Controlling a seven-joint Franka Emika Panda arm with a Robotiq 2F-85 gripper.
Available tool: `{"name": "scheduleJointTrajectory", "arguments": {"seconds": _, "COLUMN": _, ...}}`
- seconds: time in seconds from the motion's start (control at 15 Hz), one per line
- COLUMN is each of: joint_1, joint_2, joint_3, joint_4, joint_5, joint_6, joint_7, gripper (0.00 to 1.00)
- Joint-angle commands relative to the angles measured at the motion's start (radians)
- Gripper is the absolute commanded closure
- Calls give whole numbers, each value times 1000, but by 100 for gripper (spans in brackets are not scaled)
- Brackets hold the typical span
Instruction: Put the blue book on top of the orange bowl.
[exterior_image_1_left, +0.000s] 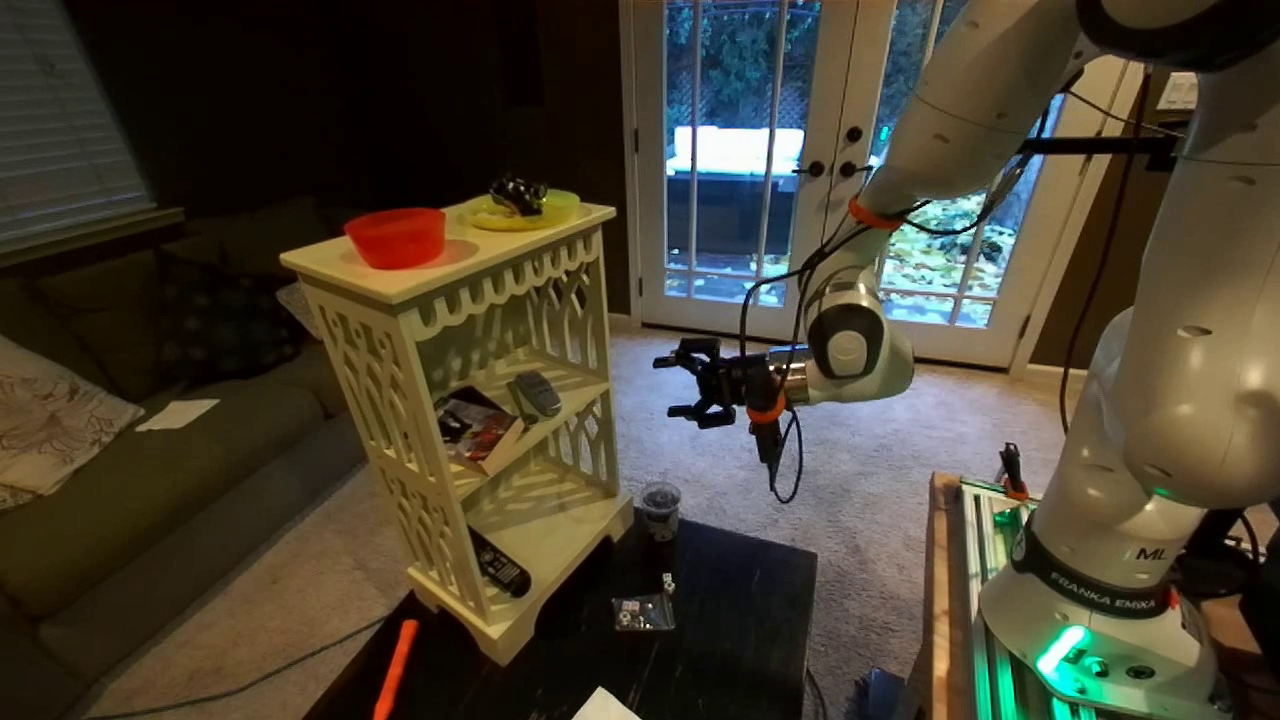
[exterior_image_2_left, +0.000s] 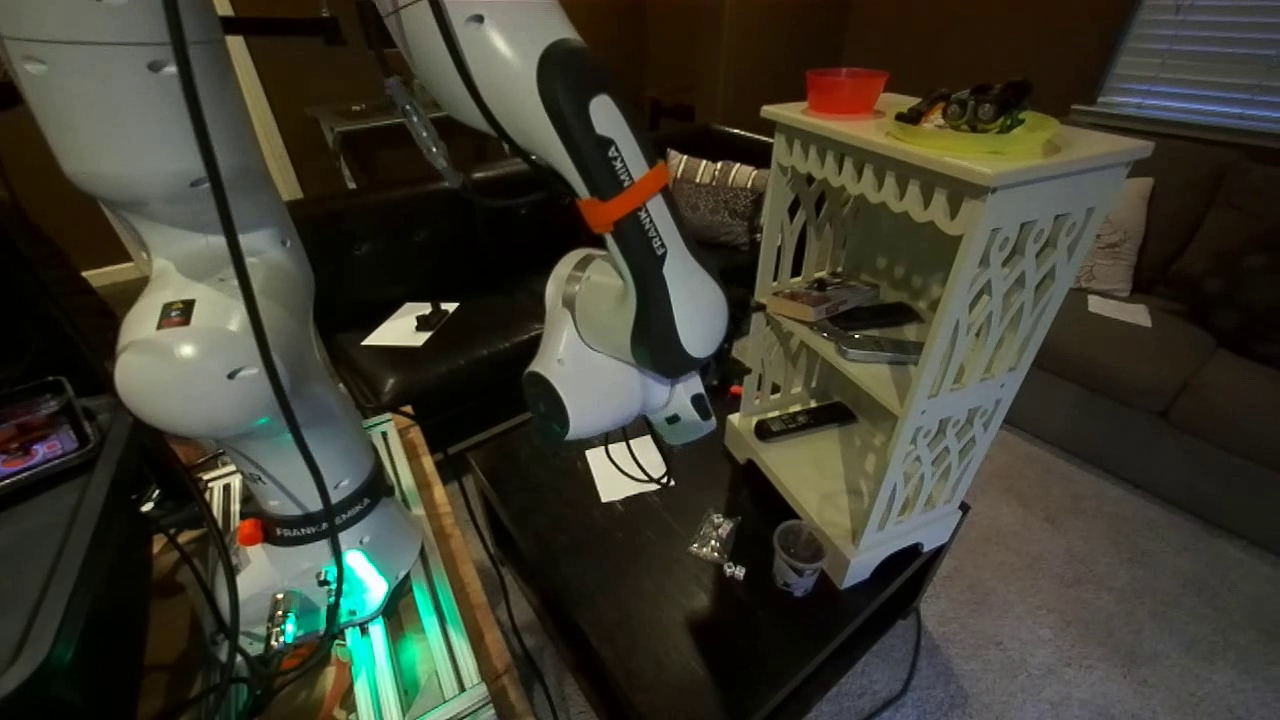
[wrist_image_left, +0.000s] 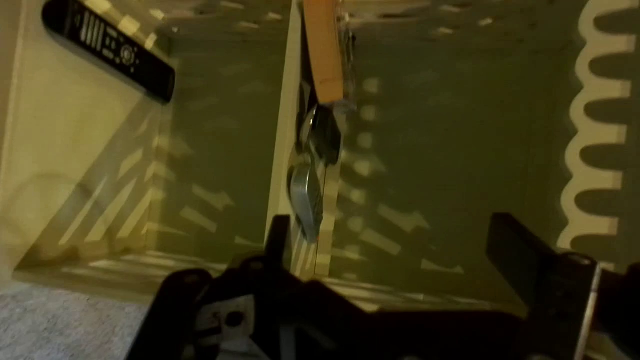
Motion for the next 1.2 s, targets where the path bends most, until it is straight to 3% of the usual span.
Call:
{"name": "scheduleJointTrajectory", "arguments": {"seconds": 0.0, "joint_1": 34, "joint_2": -5, "joint_3": 57, "joint_4": -25, "joint_5": -3, "joint_6": -70, "joint_7": 44, "gripper": 0}}
{"name": "scheduleJointTrajectory", "arguments": {"seconds": 0.6, "joint_1": 67, "joint_2": -27, "joint_3": 100, "joint_4": 26, "joint_5": -3, "joint_6": 8, "joint_7": 94, "gripper": 0}}
{"name": "scheduleJointTrajectory", "arguments": {"seconds": 0.73, "joint_1": 92, "joint_2": -17, "joint_3": 127, "joint_4": 16, "joint_5": -1, "joint_6": -15, "joint_7": 79, "gripper": 0}}
{"name": "scheduleJointTrajectory", "arguments": {"seconds": 0.8, "joint_1": 67, "joint_2": -1, "joint_3": 103, "joint_4": 24, "joint_5": -3, "joint_6": -29, "joint_7": 68, "gripper": 0}}
{"name": "scheduleJointTrajectory", "arguments": {"seconds": 1.13, "joint_1": 90, "joint_2": -1, "joint_3": 125, "joint_4": 22, "joint_5": -3, "joint_6": -29, "joint_7": 68, "gripper": 0}}
